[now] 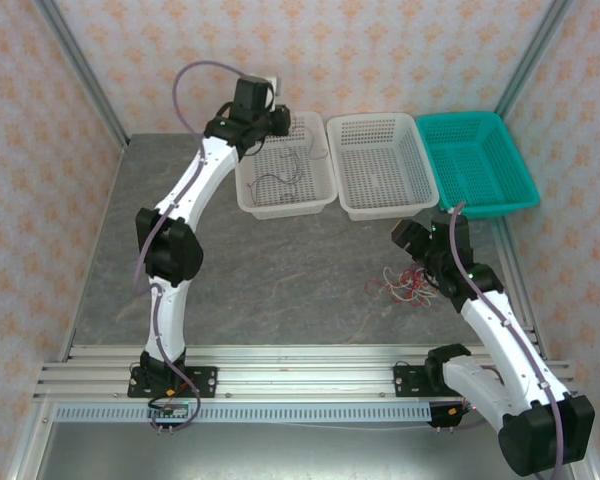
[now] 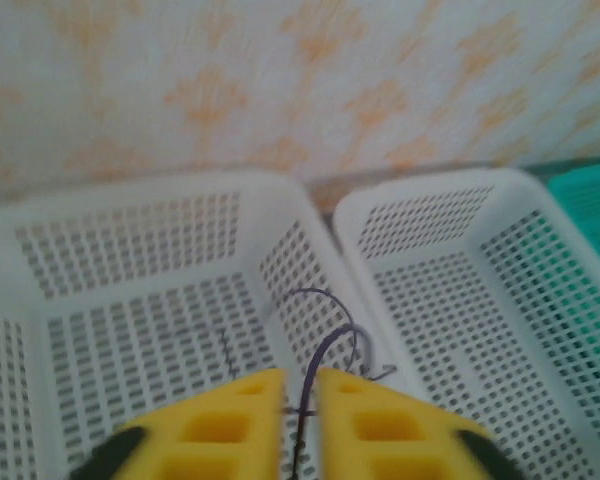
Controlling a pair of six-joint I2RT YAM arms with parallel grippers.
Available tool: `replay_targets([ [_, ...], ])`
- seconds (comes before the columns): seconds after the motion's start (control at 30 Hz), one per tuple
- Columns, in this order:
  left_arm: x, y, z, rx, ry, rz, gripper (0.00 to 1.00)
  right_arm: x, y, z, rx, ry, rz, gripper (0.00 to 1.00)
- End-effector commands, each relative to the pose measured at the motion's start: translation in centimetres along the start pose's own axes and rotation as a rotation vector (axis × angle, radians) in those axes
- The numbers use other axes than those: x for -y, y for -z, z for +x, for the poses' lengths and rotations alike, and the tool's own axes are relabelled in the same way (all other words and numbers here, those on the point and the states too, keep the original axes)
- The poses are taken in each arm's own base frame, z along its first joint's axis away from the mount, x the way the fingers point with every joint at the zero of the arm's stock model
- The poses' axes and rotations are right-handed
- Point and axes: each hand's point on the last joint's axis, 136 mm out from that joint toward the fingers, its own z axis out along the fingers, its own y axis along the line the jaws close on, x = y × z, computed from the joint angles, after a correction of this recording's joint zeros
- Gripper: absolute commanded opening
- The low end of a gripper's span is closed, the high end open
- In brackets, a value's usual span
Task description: Untangle the cables
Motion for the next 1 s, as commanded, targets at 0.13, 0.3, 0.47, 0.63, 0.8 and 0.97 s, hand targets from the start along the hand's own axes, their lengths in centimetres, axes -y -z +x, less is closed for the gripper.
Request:
replay_targets([
  [0.13, -0.6, 6.8, -4.5, 0.189, 0.116, 0.036, 0.79, 1.2, -0.1, 0.1, 0.02, -0.027, 0.049, 0.81],
  [0.3, 1.5, 15.5, -6.6, 0.326, 0.153, 0.133, 0.85, 3.8, -0.6, -0.2, 0.076, -0.107, 0.176, 0.81],
  [0.47, 5.8, 22.2, -3.4, 0.347, 0.156, 0.332, 0.96, 8.7, -0.8, 0.3, 0.116, -0.195, 0.43, 0.81],
  [0.63, 10.6, 25.9, 3.5, 0.263, 0.077, 0.434, 1.0, 12.1, -2.2, 2.9, 0.026, -0.196, 0.557, 0.82],
  [0.8, 11.4, 25.8, 11.4, 0.125, 0.008, 0.417, 1.0, 9.4, -6.7, 7.6, -0.237, -0.115, 0.32, 0.76],
  [0.97, 9.3, 23.6, 17.9, -0.031, -0.015, 0.355, 1.0, 4.8, -9.0, 10.8, -0.432, -0.033, 0.114, 0.29],
])
